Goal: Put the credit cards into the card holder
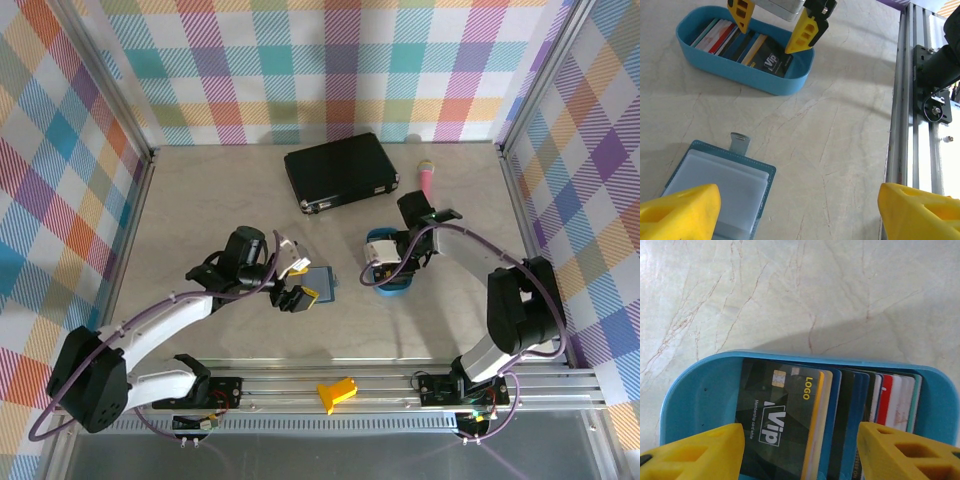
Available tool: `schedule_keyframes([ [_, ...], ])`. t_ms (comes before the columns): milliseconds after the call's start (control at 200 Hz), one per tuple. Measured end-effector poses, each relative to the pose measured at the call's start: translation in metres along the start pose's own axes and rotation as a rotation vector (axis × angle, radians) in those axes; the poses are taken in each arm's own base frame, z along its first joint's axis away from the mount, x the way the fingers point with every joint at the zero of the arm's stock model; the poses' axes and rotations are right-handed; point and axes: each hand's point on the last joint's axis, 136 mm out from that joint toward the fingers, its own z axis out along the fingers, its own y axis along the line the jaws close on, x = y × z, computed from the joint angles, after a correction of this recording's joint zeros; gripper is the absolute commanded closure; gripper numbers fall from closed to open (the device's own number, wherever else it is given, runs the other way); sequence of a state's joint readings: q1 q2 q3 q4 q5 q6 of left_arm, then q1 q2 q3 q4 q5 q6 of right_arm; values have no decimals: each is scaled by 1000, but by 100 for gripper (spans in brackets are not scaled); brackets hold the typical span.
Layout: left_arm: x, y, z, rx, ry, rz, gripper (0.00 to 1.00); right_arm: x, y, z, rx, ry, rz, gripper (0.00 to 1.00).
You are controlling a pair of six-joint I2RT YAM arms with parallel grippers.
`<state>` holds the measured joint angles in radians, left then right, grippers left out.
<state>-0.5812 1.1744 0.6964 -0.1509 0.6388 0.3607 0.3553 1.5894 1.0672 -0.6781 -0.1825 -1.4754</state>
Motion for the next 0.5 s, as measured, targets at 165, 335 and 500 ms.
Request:
schedule_keyframes([
  [165, 7, 3, 6, 6, 24, -19, 17, 3, -1, 6, -18, 18, 0, 38],
  [335, 7, 3, 6, 6, 24, -18, 17, 4, 3, 16, -46, 25, 10, 35],
  [500, 7, 3, 6, 6, 24, -18, 16, 6, 6, 24, -72, 33, 44, 35],
])
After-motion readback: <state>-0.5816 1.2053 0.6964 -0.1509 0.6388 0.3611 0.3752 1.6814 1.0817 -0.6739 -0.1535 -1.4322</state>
